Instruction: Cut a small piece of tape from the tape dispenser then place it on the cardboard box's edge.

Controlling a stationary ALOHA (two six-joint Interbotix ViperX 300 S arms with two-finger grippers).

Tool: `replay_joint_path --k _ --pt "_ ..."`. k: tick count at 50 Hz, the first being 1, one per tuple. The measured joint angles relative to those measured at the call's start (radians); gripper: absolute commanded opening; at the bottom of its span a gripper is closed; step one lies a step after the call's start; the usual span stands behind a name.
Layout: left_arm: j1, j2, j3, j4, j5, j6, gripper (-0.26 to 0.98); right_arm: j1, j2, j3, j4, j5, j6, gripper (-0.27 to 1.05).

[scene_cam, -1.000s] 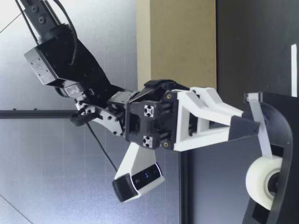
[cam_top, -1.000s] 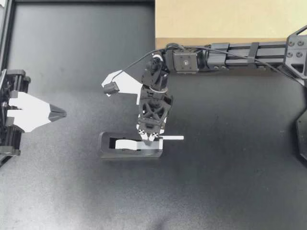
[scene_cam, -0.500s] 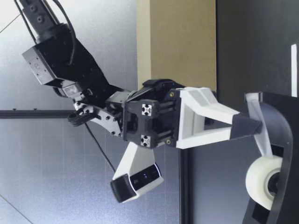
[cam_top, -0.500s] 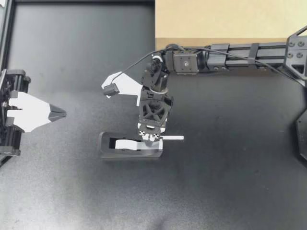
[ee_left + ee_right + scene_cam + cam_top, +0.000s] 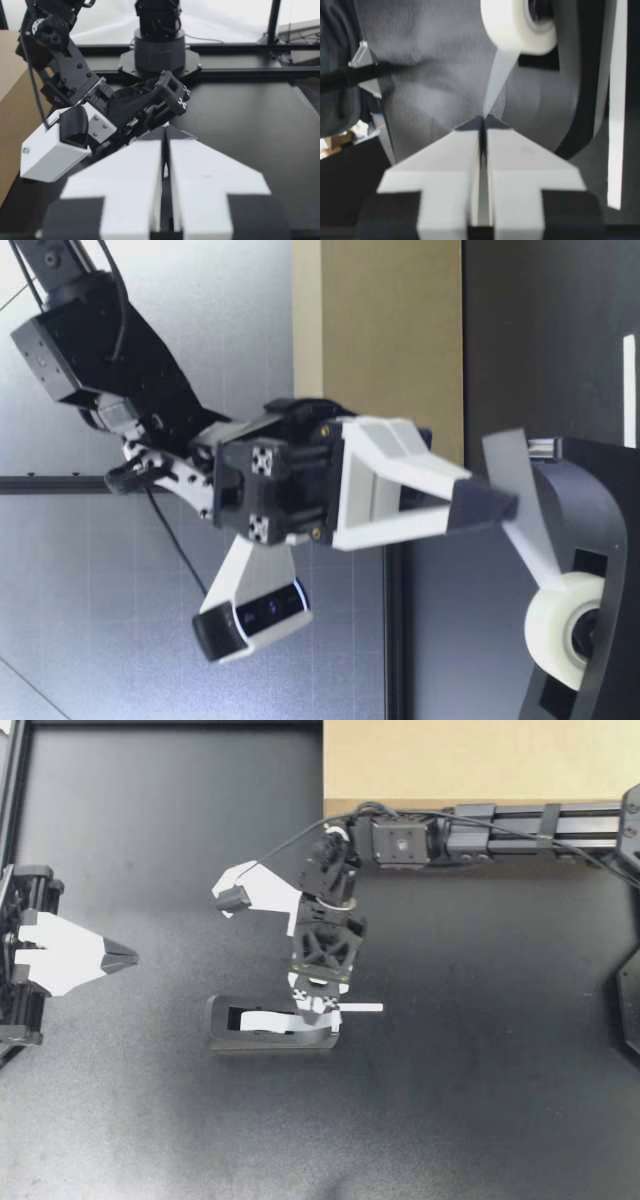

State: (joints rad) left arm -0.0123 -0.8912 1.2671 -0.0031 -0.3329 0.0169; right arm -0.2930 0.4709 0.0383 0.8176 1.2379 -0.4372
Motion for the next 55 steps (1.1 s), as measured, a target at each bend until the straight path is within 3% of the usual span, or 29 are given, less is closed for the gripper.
replay_joint_path --k 19,55 --pt "0.000 0.000 0.000 0.000 0.000 0.002 -0.12 -0.008 -0.091 0.141 -0.002 -0.044 0.000 -0.05" --pt "0.002 0.000 0.000 0.000 0.000 0.002 -0.12 -0.026 -0.095 0.193 -0.025 -0.086 -0.009 -0.05"
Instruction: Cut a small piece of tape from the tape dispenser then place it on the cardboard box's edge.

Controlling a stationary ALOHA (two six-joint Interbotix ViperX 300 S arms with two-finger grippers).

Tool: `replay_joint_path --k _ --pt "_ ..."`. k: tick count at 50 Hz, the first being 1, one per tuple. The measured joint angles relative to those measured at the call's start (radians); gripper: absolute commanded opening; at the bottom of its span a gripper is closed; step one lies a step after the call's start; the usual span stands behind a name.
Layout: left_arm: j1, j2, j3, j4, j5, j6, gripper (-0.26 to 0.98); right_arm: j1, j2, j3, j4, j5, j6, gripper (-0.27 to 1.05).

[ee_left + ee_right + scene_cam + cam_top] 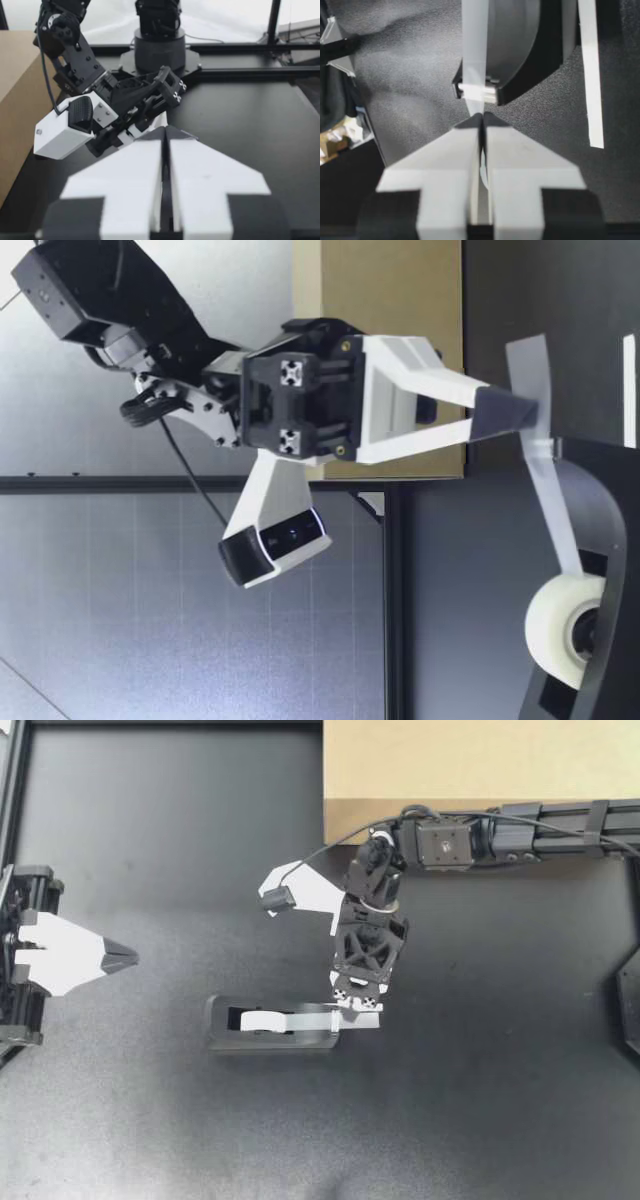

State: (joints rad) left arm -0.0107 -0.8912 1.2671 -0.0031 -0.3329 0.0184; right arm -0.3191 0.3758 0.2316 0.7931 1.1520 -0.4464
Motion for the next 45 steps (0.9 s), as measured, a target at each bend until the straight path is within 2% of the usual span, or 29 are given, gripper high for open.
replay_joint_path --k 28,36,45 --pt "-0.002 0.008 0.000 0.000 0.000 -0.002 -0.12 0.003 -0.002 0.103 -0.005 -0.087 -0.015 -0.05" --pt "-0.002 0.052 0.000 -0.009 0.000 -0.009 -0.12 0.003 -0.129 0.103 -0.041 -0.094 0.009 -0.06" --pt "-0.002 0.175 -0.034 -0.040 -0.035 -0.014 -0.12 0.012 -0.279 0.104 -0.121 -0.152 0.023 -0.08"
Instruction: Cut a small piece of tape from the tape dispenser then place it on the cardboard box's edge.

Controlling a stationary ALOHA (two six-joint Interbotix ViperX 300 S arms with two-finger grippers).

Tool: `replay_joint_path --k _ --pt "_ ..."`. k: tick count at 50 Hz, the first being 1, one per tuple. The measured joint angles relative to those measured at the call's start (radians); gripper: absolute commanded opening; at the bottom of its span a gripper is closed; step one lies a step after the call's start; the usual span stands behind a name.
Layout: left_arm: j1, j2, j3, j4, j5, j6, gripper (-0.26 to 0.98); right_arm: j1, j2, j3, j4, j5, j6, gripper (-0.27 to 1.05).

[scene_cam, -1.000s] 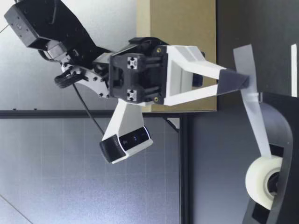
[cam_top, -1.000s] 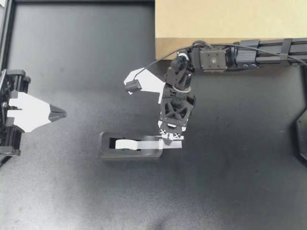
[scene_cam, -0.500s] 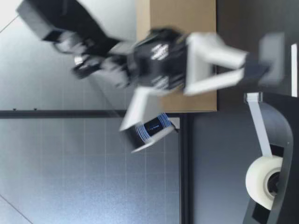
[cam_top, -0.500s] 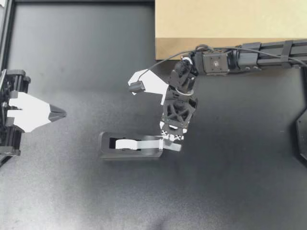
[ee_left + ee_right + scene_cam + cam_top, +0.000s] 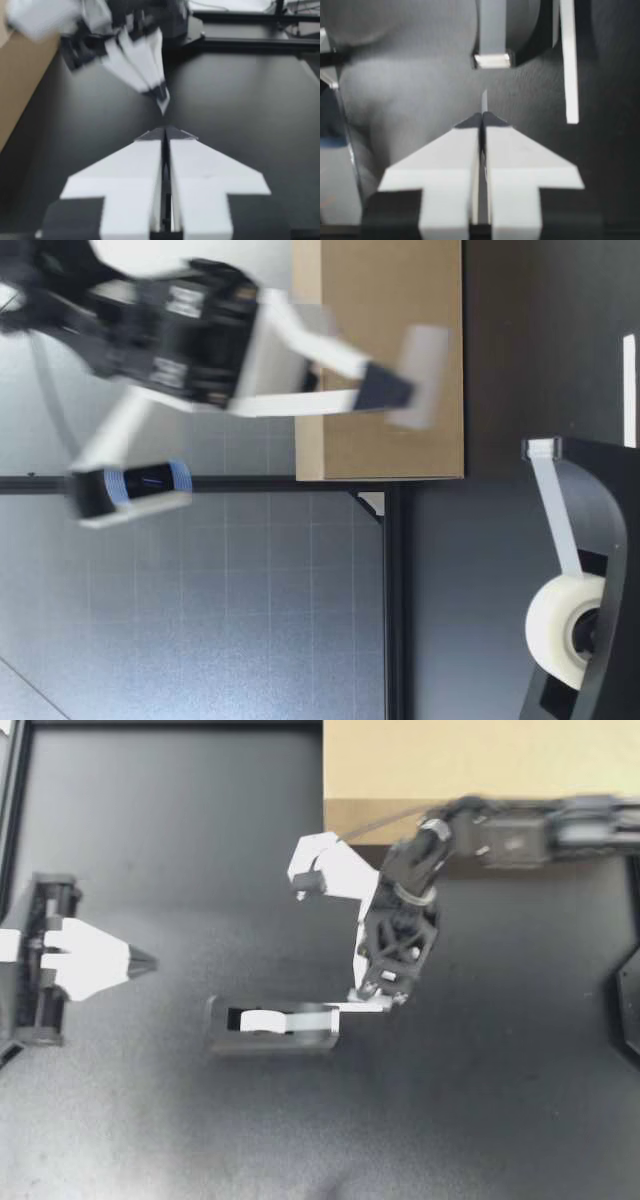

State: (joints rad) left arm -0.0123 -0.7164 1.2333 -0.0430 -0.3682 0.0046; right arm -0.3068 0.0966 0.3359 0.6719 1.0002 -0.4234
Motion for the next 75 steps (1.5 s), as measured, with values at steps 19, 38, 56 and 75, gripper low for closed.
replay_joint_path --k 19,38,56,75 --pt "0.000 0.218 -0.123 -0.046 -0.066 -0.006 0.05 0.126 -0.186 0.008 -0.189 -0.193 0.089 -0.08" --pt "0.000 0.379 -0.247 -0.046 -0.146 -0.008 0.46 0.158 -0.264 0.092 -0.241 -0.491 0.107 -0.08" --pt "0.000 0.489 -0.307 -0.046 -0.270 -0.009 0.46 0.169 -0.258 0.092 -0.242 -0.535 0.104 -0.08" --pt "0.000 0.497 -0.314 -0.046 -0.275 -0.009 0.43 0.181 -0.219 0.060 -0.244 -0.528 0.104 -0.08"
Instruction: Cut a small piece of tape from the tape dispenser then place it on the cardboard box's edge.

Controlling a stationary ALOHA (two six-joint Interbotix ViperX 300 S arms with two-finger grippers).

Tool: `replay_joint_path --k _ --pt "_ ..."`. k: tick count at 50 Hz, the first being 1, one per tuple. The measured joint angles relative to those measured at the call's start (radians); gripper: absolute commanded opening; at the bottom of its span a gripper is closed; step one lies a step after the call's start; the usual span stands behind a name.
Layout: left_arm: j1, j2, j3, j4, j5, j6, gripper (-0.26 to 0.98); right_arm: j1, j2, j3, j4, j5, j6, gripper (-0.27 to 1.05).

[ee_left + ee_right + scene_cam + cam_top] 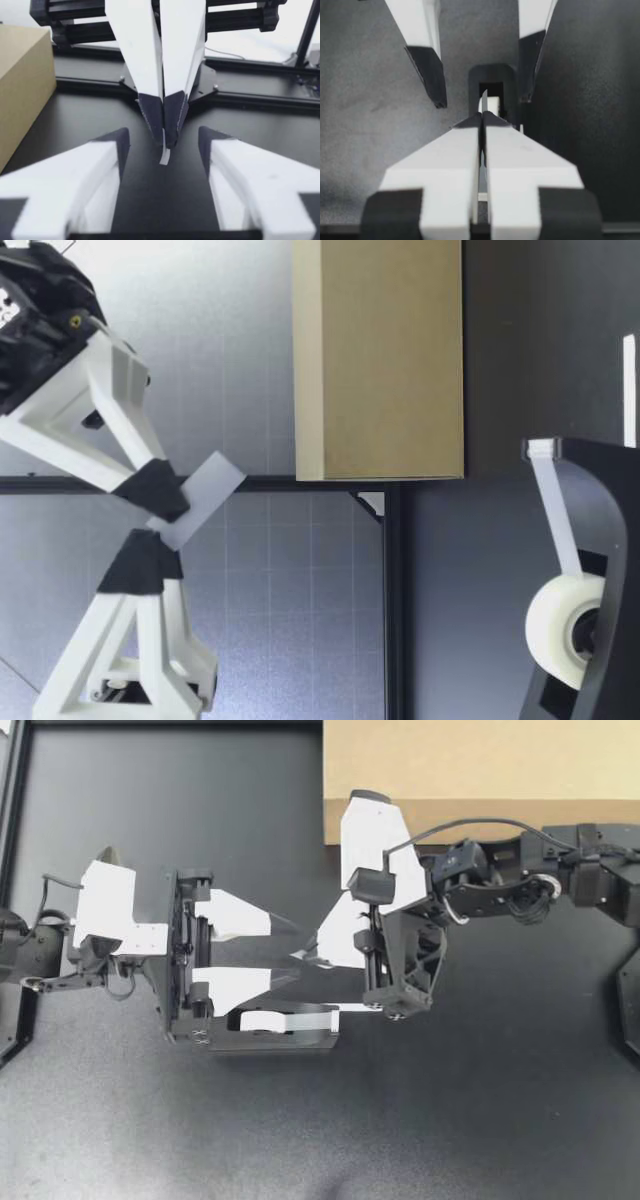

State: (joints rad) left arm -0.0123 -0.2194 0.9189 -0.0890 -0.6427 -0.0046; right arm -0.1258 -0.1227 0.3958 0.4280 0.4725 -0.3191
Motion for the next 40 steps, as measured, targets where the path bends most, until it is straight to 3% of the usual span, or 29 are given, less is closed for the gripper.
replay_joint_path --k 15,32,40 --pt "-0.002 0.000 0.000 0.000 0.000 0.000 0.21 0.000 0.000 -0.002 0.000 0.003 0.000 -0.08" --pt "-0.002 0.003 0.000 0.000 0.002 0.000 0.16 0.000 0.000 -0.002 0.000 0.003 0.000 -0.08" --pt "-0.002 0.003 0.000 0.000 0.005 0.003 0.00 0.000 -0.003 -0.002 0.000 0.003 0.000 -0.08"
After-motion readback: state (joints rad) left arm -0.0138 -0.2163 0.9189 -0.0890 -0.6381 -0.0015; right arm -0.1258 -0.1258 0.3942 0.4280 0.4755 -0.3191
